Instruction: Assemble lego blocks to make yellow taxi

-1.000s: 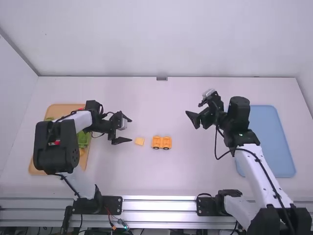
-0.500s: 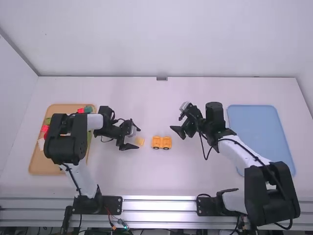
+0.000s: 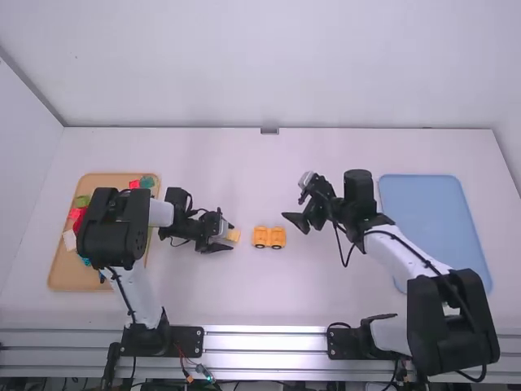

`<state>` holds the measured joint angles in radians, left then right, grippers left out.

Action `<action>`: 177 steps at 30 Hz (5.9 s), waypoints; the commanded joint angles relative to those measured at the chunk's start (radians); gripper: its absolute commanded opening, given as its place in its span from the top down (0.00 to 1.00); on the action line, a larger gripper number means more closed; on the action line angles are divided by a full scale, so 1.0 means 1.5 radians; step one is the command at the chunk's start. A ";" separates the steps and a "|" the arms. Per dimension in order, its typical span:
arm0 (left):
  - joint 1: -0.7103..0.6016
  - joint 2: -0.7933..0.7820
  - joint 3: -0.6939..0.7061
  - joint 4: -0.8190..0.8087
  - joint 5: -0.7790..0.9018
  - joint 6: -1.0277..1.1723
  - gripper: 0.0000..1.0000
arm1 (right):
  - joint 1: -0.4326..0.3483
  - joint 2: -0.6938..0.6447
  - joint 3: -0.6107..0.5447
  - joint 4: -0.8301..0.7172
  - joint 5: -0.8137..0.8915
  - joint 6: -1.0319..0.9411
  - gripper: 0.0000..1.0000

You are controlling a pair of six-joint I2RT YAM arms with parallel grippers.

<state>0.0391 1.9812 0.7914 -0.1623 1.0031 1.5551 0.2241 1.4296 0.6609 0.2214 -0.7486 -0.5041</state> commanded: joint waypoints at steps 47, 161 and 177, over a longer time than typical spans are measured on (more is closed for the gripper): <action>-0.009 -0.003 -0.089 0.359 0.042 -0.268 0.71 | 0.012 0.008 -0.051 -0.031 0.005 -0.136 0.02; -0.205 -0.098 -0.056 0.261 -0.137 -0.375 0.93 | 0.052 0.443 -0.056 0.338 -0.160 -0.261 0.56; -0.204 -0.107 -0.056 0.239 -0.212 -0.383 0.92 | 0.052 0.443 -0.056 0.336 -0.159 -0.261 0.56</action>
<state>-0.2794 1.8336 0.7132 0.2054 0.8337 0.9947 0.3046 2.0785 0.5835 0.7403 -0.9943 -0.8898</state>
